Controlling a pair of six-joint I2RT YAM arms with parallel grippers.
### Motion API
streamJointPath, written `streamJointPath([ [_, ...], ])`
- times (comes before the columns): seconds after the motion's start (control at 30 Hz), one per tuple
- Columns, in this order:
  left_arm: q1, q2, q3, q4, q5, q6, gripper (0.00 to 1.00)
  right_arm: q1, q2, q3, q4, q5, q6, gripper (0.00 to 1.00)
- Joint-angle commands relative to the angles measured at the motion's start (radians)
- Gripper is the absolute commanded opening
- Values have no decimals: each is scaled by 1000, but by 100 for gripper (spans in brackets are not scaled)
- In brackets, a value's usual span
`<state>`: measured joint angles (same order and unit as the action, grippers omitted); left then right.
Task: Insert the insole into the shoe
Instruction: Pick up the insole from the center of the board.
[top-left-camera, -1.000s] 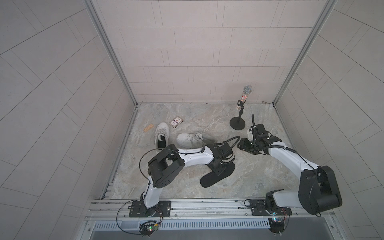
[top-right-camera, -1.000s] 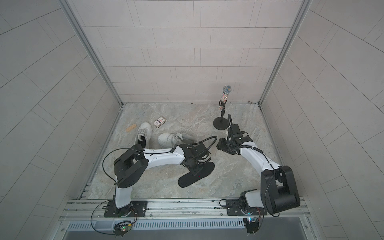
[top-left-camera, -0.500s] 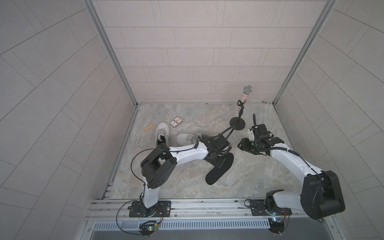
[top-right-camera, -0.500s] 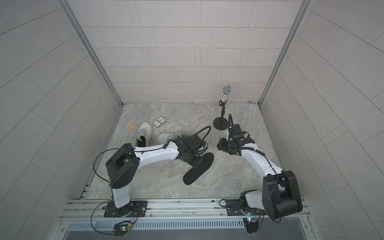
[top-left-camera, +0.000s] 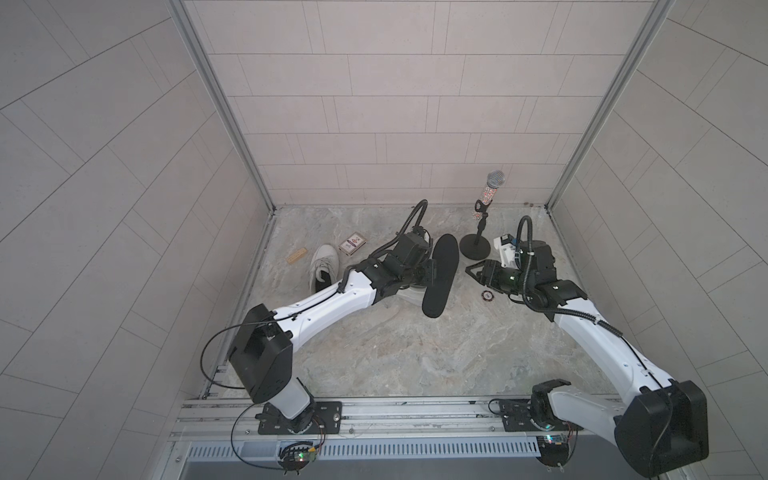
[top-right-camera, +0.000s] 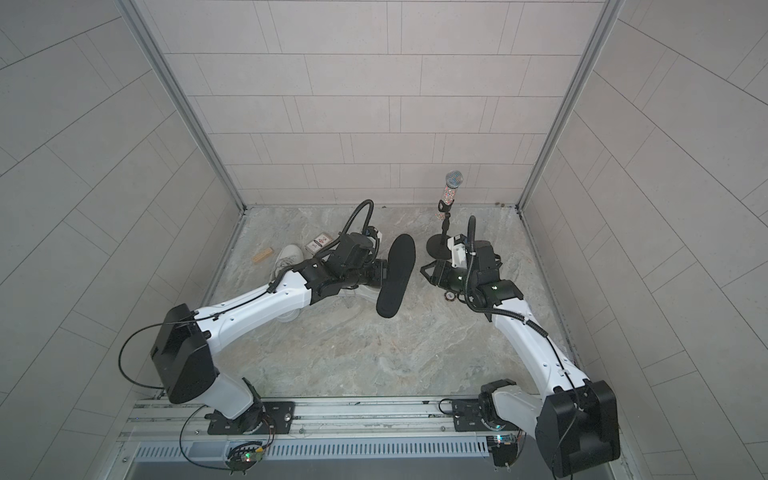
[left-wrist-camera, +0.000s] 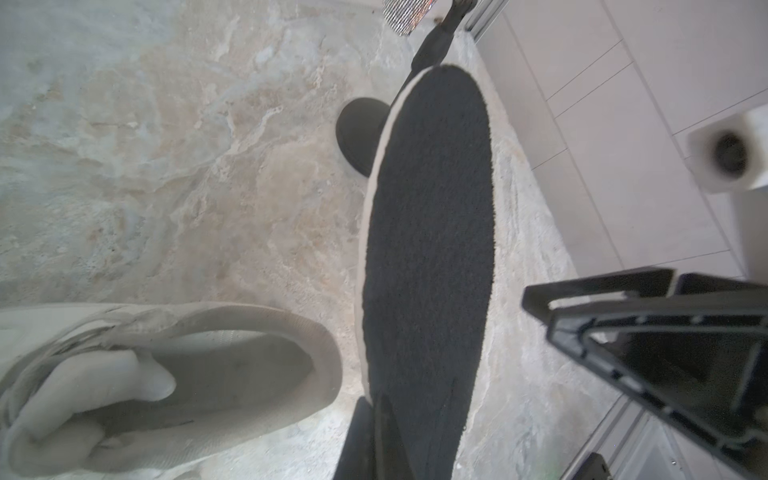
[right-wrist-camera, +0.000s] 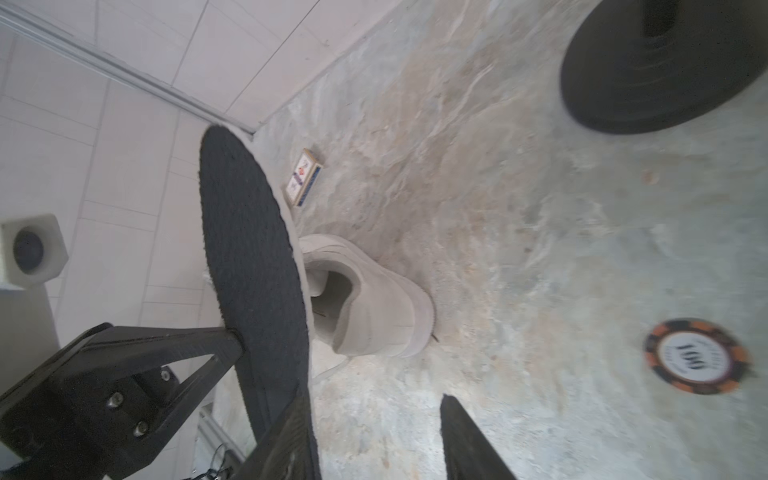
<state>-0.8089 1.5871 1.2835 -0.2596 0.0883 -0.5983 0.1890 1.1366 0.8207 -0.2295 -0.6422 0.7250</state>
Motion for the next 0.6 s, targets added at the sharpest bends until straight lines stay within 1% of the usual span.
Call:
streamJointPath([
  [0.0, 8, -13, -17, 82, -23, -60, 0, 42, 30, -21, 192, -82, 106, 53],
  [0.1, 13, -19, -21, 96, -11, -66, 0, 68, 62, -19, 236, -71, 127, 52],
  [0.13, 14, -21, -22, 99, -9, -67, 0, 71, 72, -19, 249, -72, 132, 50],
  [0.27, 19, -22, -28, 101, 7, -70, 0, 73, 100, -46, 375, -102, 196, 35],
  [0.37, 22, -22, -33, 106, 26, -70, 0, 73, 108, -60, 450, -127, 233, 19],
  [0.43, 26, -18, -31, 103, 44, -59, 0, 73, 106, -61, 475, -142, 235, 11],
  [0.5, 32, -9, -21, 70, 93, -16, 1, 73, 93, -57, 446, -150, 198, 5],
  [0.53, 34, -5, -10, 45, 122, 23, 9, 72, 84, -49, 404, -145, 158, 4],
  [0.57, 40, -1, 4, -4, 145, 84, 24, 72, 72, -36, 333, -132, 92, 3],
])
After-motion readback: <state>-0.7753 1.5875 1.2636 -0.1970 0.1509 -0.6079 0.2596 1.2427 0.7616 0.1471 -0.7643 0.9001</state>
